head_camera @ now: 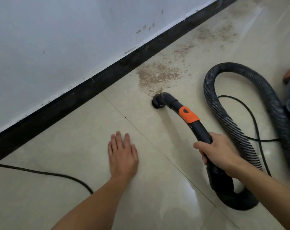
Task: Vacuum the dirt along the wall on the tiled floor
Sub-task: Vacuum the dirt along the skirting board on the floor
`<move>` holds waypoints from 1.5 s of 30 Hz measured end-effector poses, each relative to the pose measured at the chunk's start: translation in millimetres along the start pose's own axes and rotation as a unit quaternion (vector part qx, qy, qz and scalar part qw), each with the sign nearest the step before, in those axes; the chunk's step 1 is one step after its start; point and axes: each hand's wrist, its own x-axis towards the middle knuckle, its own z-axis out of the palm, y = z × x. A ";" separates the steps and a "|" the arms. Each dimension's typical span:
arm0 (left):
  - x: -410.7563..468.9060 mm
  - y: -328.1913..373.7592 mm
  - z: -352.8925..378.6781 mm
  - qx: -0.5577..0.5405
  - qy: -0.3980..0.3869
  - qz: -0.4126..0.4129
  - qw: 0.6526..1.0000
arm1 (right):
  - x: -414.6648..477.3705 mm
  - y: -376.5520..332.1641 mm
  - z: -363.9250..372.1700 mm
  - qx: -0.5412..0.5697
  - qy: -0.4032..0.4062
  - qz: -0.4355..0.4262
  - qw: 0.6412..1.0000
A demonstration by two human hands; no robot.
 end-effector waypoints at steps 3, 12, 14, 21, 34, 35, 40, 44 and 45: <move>1.0 0.2 -0.3 0.005 0.001 0.003 1.000 | 13.0 -3.1 -2.1 0.048 0.029 0.010 0.998; 0.7 -0.7 0.9 0.004 0.014 0.002 1.000 | 63.8 -20.8 -6.8 0.136 0.103 0.032 0.985; 0.9 -0.3 1.3 0.005 0.019 0.002 1.000 | 60.2 -22.2 -2.8 0.129 0.072 0.030 0.989; 1.0 -0.1 3.1 0.002 0.025 0.004 1.000 | 42.2 -10.7 12.3 0.047 0.035 -0.002 0.998; 1.3 -0.6 6.0 0.010 0.029 0.002 1.000 | 69.1 -25.1 24.4 0.024 -0.004 -0.028 0.999; 0.8 -0.9 6.0 0.012 0.027 0.001 1.000 | 70.0 -24.9 26.8 0.016 -0.019 -0.030 0.999; 3.1 0.3 5.1 0.020 0.026 0.004 0.999 | 87.9 -33.4 33.4 0.011 0.023 -0.036 0.999; 1.5 -0.8 5.1 0.021 0.030 0.007 0.999 | 96.9 -39.3 36.4 -0.013 -0.006 -0.046 0.999; 1.6 -0.8 5.6 0.021 0.031 0.006 0.999 | 101.1 -41.7 35.8 -0.013 0.003 -0.045 0.999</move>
